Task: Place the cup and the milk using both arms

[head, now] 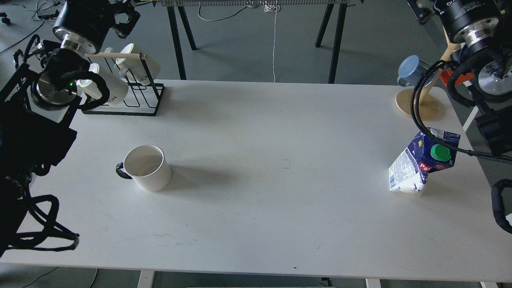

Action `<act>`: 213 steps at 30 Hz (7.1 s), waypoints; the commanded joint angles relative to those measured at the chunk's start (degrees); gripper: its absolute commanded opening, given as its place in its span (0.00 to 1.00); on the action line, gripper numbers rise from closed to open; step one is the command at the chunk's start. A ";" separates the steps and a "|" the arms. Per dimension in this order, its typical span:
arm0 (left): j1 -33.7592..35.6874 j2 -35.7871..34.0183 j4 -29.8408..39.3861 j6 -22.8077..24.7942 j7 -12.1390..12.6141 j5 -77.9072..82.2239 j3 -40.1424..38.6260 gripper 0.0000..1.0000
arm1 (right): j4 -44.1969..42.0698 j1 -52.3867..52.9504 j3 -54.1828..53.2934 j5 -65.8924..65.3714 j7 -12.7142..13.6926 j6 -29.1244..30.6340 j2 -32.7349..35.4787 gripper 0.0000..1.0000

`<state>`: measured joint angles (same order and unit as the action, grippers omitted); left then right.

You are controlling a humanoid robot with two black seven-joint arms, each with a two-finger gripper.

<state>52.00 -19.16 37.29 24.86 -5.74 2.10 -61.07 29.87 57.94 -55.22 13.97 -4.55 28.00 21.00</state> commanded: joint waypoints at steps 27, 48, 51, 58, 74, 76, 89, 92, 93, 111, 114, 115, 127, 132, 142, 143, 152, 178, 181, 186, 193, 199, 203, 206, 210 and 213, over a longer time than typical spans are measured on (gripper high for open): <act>0.83 -28.63 29.30 3.14 0.30 21.70 30.03 0.98 | 9.68 -7.22 -4.71 0.01 -2.83 0.00 -0.43 0.99; -5.94 -41.84 46.57 -2.88 0.82 90.25 44.46 0.83 | 15.49 -16.72 -12.18 0.01 -3.27 0.00 0.10 0.99; -6.56 -38.68 43.06 -3.15 0.82 93.25 44.64 0.82 | 15.57 -17.25 -12.36 0.01 -3.27 0.00 0.62 0.99; -6.65 -34.98 38.21 -3.15 0.38 99.74 45.60 0.82 | 15.75 -17.60 -12.10 0.01 -3.27 0.00 1.77 0.99; -6.56 -31.90 34.78 -2.62 -7.00 107.41 47.80 0.14 | 15.75 -17.77 -11.22 -0.26 -3.27 0.00 1.68 0.99; -6.56 -31.99 34.78 -2.01 -7.00 107.50 47.80 0.11 | 15.75 -17.77 -11.22 -0.26 -3.27 0.00 1.68 0.99; 1.69 -24.10 36.36 3.14 -6.65 107.32 41.05 0.01 | 15.75 -17.77 -11.57 -0.26 -3.27 0.00 2.99 0.99; 3.28 -17.78 37.15 3.14 -5.86 107.32 39.19 0.01 | 15.84 -17.77 -11.83 -0.17 -3.27 0.00 3.70 0.99; 3.72 -15.58 37.15 3.14 -5.34 107.32 39.10 0.01 | 15.75 -17.60 -11.92 -0.26 -3.27 0.00 3.87 0.99; 3.46 6.77 35.92 3.14 6.44 108.73 48.85 0.04 | 15.75 -15.93 -12.36 -0.17 -3.27 0.00 6.51 0.99; 3.46 6.95 35.40 3.14 7.06 109.51 49.74 0.06 | 15.75 -15.93 -12.45 -0.17 -3.27 0.00 6.51 0.99; 3.46 6.95 34.87 3.14 7.06 109.52 49.65 0.06 | 15.75 -15.93 -12.45 -0.17 -3.27 0.00 6.51 0.99; 2.85 6.68 33.81 3.14 6.80 109.52 49.91 0.12 | 15.92 -16.28 -12.19 -0.17 -3.27 0.00 7.21 0.99; 2.84 6.42 33.82 3.14 6.98 109.34 48.60 0.54 | 16.54 -16.80 -12.01 -0.17 -3.27 0.00 7.39 0.99; 2.76 2.38 34.78 3.14 3.20 103.04 39.48 0.69 | 21.01 -18.38 -12.36 0.00 -3.27 0.00 12.39 0.99; 2.67 2.12 34.69 3.14 2.41 100.32 36.58 0.68 | 21.98 -19.00 -12.54 0.18 -3.27 0.00 13.62 0.99; 1.17 2.37 20.65 3.14 0.21 72.11 14.33 0.69 | 34.19 -34.10 -17.80 1.68 -4.50 0.00 18.73 0.99; 1.09 2.82 -1.96 0.02 -0.41 -2.62 6.76 1.00 | 58.20 -93.00 -36.45 4.23 -6.70 0.00 11.88 0.98; 1.00 2.82 -1.96 -0.25 -0.49 -3.16 6.76 1.00 | 58.20 -93.09 -32.50 3.79 -6.78 0.00 9.16 0.98; 1.00 3.08 -1.96 -0.33 -0.76 -3.16 6.76 1.00 | 57.94 -90.82 -27.75 2.21 -6.87 0.00 2.48 0.95; 0.56 2.73 -2.75 -0.25 -0.58 -3.16 6.67 1.00 | 54.25 -83.17 -23.35 -1.84 -7.05 0.00 -3.15 0.92; 0.73 2.73 -3.10 0.10 -0.41 -3.25 6.67 1.00 | 46.87 -77.02 -23.09 -1.84 -7.05 0.00 -6.22 0.92; 1.44 2.90 -4.85 0.28 -0.41 -3.25 6.67 1.00 | 45.02 -74.73 -23.00 -1.84 -7.05 0.00 -7.64 0.88; 1.44 2.90 -4.94 0.28 -0.32 -3.25 6.76 1.00 | 44.49 -73.06 -23.00 -1.84 -7.05 0.00 -8.51 0.82; 1.44 2.82 -4.95 0.28 -0.32 -3.16 6.85 1.00 | 43.00 -70.60 -23.00 -1.84 -7.05 0.00 -10.18 0.81; 1.44 2.82 -4.95 0.02 -0.32 -3.16 6.93 1.00 | 42.12 -69.37 -23.00 -1.84 -6.87 0.00 -10.54 0.74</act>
<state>53.43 -16.32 32.34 25.13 -6.07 -1.11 -54.24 72.74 -12.53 -78.22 12.12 -11.60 28.00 10.82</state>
